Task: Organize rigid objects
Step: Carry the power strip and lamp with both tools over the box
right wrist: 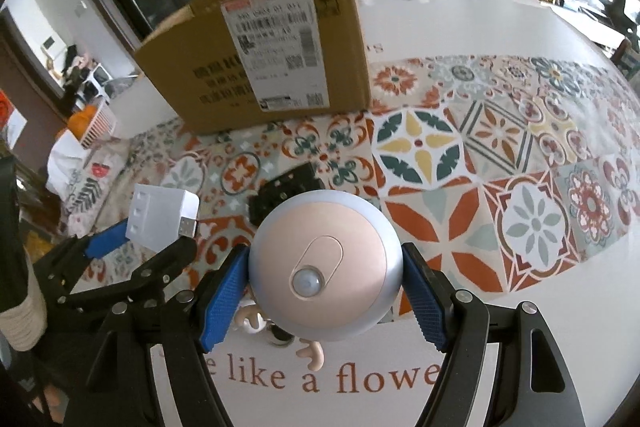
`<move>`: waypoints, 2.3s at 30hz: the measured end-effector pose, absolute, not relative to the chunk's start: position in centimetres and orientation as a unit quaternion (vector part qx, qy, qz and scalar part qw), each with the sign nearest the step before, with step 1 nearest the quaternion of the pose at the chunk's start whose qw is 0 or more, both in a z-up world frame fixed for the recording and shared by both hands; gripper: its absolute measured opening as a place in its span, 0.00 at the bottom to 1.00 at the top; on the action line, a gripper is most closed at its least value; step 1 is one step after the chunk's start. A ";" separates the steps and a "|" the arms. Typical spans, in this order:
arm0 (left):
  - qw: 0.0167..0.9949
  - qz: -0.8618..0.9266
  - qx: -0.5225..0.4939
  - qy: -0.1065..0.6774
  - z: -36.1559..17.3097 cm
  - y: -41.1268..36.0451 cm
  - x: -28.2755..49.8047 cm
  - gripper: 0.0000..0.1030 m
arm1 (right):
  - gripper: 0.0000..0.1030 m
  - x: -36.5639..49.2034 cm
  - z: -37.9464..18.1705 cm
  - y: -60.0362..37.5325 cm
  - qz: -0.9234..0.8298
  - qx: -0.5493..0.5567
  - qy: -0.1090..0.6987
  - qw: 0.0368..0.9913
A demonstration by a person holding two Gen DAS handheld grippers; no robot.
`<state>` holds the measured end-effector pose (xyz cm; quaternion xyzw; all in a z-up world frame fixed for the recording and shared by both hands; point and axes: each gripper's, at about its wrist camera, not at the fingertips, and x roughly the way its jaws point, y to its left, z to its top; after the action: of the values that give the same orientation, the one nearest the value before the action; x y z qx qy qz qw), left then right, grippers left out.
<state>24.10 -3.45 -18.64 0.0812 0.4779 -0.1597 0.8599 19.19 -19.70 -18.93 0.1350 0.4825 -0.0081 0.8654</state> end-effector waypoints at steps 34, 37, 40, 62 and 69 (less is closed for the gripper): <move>0.921 -0.135 0.050 0.361 -4.7 -2.8 24.1 0.73 | 0.72 19.8 -6.0 -19.7 0.013 0.081 0.354 0.932; 0.924 -0.135 0.049 0.354 -3.9 -2.9 24.9 0.73 | 0.72 20.4 -5.1 -19.8 0.015 0.077 0.342 0.936; 0.927 -0.136 0.048 0.346 -3.0 -3.0 25.9 0.73 | 0.72 21.3 -4.0 -19.9 0.014 0.070 0.329 0.941; 0.929 -0.149 0.077 0.330 0.4 -4.7 33.5 0.73 | 0.72 29.2 -0.4 -20.6 0.019 0.056 0.312 0.948; 0.917 -0.151 0.097 0.355 0.5 -5.8 37.0 0.73 | 0.72 32.9 -0.8 -21.0 0.026 0.059 0.341 0.938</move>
<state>36.97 -5.82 0.53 0.0966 0.3551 -0.1514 0.9174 32.94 -20.97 -0.79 0.0591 0.3408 0.0258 0.9379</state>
